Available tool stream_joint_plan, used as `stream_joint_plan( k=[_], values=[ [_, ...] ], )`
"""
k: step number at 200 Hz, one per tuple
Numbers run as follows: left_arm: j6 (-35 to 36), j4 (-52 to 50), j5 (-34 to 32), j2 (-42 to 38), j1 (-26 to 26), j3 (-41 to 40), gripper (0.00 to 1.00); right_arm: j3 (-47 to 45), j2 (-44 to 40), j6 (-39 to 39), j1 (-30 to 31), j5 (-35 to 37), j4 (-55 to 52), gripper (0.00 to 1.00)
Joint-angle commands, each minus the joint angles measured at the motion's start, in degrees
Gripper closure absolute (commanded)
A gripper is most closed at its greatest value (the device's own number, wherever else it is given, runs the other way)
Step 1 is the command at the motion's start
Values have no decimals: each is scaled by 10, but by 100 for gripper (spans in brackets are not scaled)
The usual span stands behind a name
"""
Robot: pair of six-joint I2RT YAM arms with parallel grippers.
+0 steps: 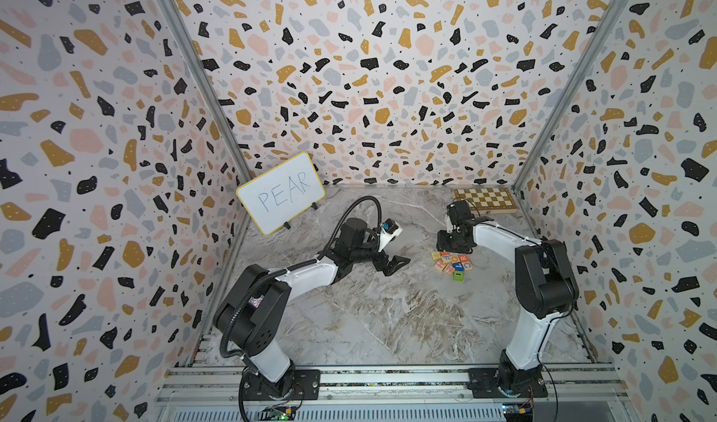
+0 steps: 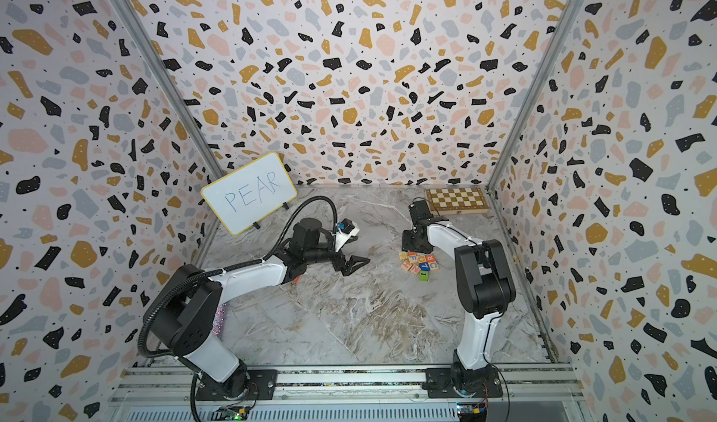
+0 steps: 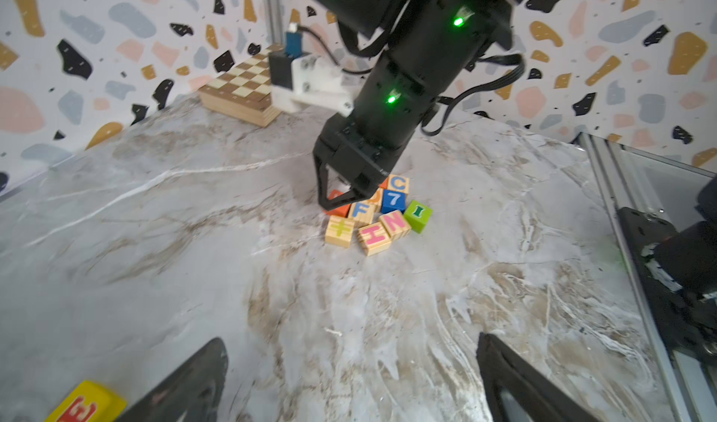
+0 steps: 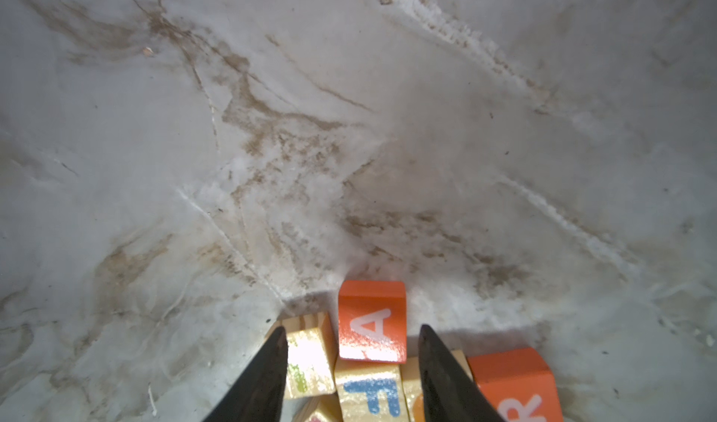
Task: Spell the uppercase word “pear” with letter blocks
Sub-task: Pick up the letter block from the center of the board.
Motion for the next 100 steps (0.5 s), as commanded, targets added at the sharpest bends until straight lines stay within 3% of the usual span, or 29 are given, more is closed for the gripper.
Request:
stream_joint_plan(
  k=[1, 100],
  values=[
    [30, -17, 42, 25, -3, 38, 1, -3, 9, 5, 4, 9, -5, 45],
    [51, -53, 44, 121, -11, 136, 1, -26, 27, 15, 1, 27, 15, 53]
  ],
)
